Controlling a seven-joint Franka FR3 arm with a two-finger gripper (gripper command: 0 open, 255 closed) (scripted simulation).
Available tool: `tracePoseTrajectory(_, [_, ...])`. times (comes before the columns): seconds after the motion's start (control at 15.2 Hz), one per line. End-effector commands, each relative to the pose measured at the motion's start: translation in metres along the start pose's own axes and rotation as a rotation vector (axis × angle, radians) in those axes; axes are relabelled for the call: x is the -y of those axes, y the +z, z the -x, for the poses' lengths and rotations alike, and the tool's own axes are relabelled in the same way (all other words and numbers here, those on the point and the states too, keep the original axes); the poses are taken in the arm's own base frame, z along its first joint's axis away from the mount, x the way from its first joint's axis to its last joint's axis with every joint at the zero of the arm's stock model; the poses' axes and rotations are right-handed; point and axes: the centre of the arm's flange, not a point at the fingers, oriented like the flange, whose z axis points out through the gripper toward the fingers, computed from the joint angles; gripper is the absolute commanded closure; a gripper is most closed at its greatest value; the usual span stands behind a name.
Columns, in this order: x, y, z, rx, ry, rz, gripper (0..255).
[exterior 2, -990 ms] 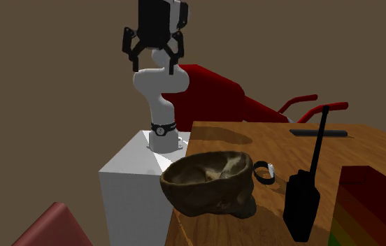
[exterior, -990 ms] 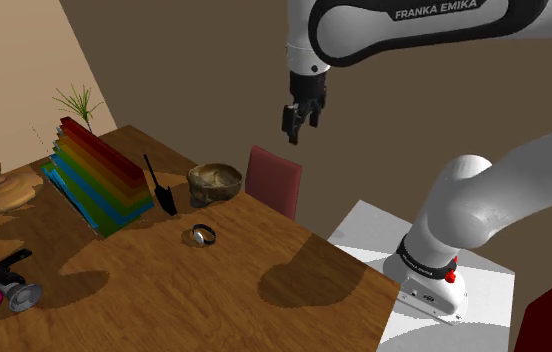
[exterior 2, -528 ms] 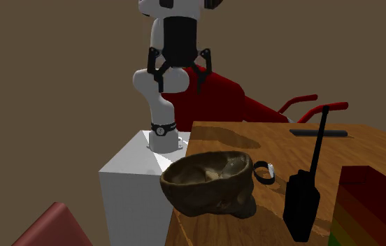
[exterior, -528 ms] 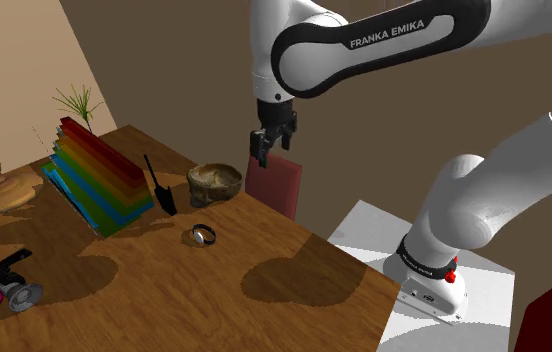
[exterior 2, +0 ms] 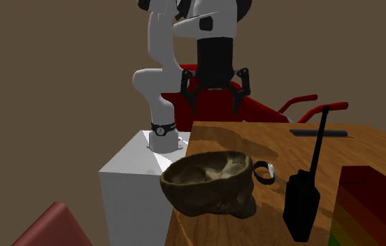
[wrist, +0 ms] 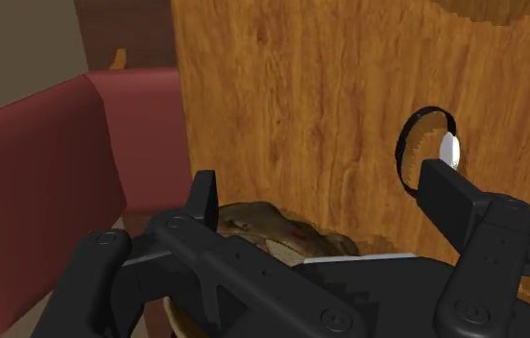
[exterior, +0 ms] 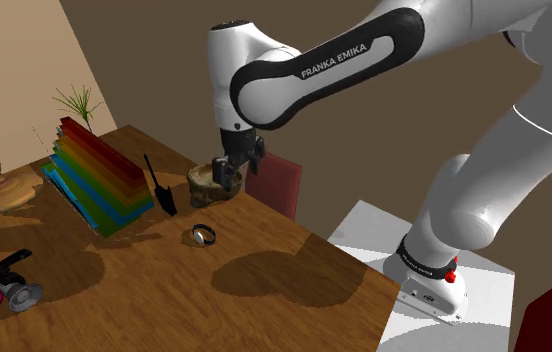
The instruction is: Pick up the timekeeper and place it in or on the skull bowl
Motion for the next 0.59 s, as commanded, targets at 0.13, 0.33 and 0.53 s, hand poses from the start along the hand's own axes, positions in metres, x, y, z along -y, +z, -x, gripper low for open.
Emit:
tracePoseTrajectory(0.13, [0.041,0.023,-0.019,0.005,0.002,-0.029,0])
tracePoseTrajectory(0.33, [0.071,0.04,-0.034,0.008,0.003,-0.05,0])
tracePoseTrajectory(0.53, [0.101,0.056,-0.048,0.011,0.004,-0.07,0])
